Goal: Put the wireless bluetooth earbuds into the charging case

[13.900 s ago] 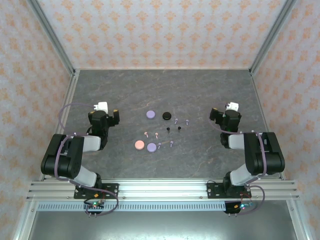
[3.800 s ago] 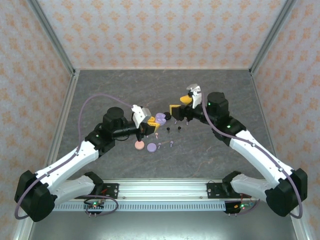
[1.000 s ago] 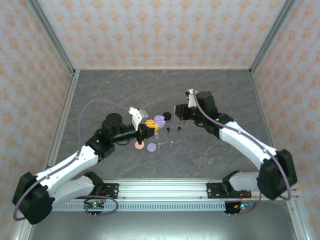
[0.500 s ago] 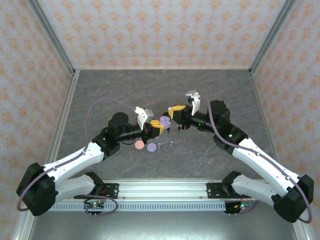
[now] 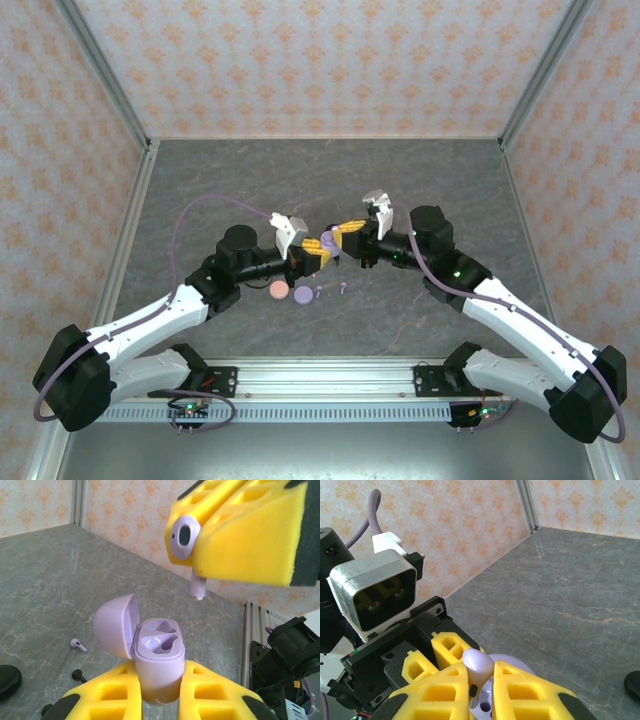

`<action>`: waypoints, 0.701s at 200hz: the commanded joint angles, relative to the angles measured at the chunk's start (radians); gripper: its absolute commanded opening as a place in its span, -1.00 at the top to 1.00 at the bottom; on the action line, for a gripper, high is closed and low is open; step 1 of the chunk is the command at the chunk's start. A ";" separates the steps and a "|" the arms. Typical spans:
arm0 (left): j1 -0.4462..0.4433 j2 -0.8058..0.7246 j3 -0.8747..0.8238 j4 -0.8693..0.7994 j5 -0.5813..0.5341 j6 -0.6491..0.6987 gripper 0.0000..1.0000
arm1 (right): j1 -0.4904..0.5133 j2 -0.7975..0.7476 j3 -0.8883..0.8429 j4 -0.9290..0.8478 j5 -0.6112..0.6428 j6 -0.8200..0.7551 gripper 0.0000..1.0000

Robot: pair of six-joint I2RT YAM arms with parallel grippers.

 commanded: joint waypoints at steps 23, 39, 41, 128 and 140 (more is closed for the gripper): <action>-0.008 -0.018 0.035 0.058 0.005 -0.018 1.00 | 0.011 0.019 -0.015 0.010 -0.042 -0.015 0.72; -0.008 -0.019 0.036 0.057 0.005 -0.019 1.00 | 0.011 0.028 -0.017 0.012 -0.047 -0.013 0.72; -0.008 -0.019 0.035 0.056 0.005 -0.019 1.00 | 0.011 0.028 -0.018 0.012 -0.048 -0.013 0.72; -0.008 -0.024 0.033 0.055 0.009 -0.016 1.00 | 0.011 0.029 -0.035 0.030 -0.009 -0.004 0.72; -0.007 -0.025 0.034 0.056 0.010 -0.015 1.00 | 0.011 0.030 -0.033 0.035 -0.002 -0.003 0.72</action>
